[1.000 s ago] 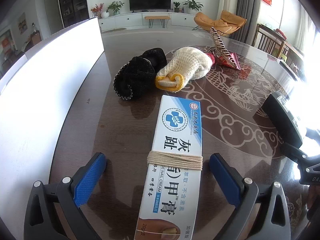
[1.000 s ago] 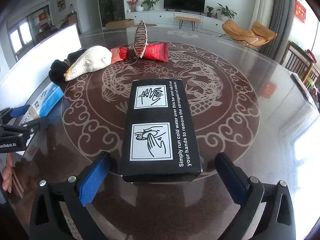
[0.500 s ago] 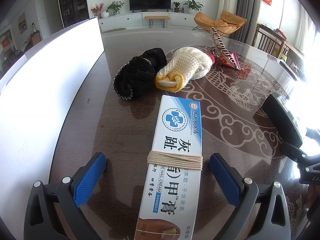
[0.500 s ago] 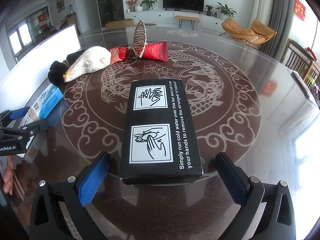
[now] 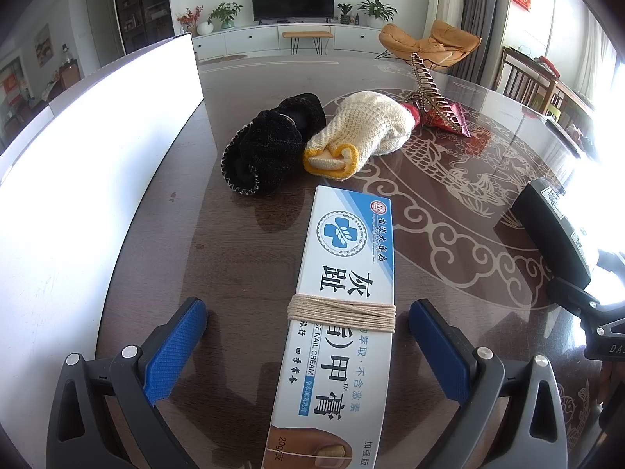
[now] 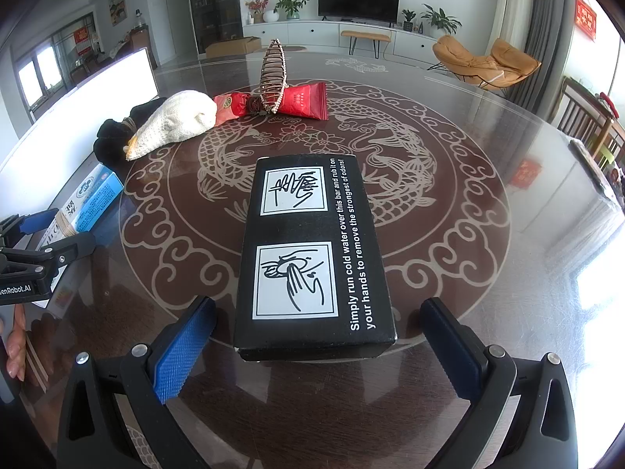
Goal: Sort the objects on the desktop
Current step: 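Carry both boxes to the white bin and release them inside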
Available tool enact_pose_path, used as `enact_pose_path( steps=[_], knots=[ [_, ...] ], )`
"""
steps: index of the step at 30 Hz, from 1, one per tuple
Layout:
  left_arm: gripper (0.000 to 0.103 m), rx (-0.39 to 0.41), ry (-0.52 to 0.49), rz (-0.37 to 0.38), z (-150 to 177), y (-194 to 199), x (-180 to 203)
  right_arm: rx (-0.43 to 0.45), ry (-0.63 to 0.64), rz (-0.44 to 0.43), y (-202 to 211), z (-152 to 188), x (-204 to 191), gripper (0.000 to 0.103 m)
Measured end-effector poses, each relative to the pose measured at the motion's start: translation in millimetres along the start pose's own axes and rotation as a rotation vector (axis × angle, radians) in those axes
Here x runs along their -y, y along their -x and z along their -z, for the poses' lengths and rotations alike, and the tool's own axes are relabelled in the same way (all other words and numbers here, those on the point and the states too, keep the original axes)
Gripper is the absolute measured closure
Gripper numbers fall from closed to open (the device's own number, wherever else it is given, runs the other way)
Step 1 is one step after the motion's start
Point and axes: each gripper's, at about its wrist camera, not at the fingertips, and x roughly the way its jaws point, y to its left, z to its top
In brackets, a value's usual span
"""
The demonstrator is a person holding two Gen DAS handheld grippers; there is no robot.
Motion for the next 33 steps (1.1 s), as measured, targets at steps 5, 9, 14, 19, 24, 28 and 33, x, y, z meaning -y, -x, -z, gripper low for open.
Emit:
enact_pose_path(
  steps=[5,9,14,19,24,28,33],
  knots=[
    [0.000,0.000,0.000,0.000,0,0,0,0.000,0.000,0.000,0,0,0,0.000],
    [0.000,0.000,0.000,0.000,0,0,0,0.000,0.000,0.000,0,0,0,0.000],
    [0.000,-0.007,-0.005,-0.004,0,1,2,0.000,0.000,0.000,0,0,0,0.000],
    [0.000,-0.103,-0.033,0.010,-7,-1,4,-0.012,0.015,-0.013,-1,1,1,0.000],
    [0.029,-0.125,-0.058,0.022,-13,6,9,-0.247,0.073,-0.108,-22,-44,9,0.000],
    [0.059,-0.086,-0.102,0.013,-4,23,18,-0.307,0.097,-0.147,-26,-58,7,0.039],
    [0.060,-0.007,-0.035,0.054,6,59,-1,-0.273,0.177,-0.117,-7,-53,-7,0.043]
  ],
)
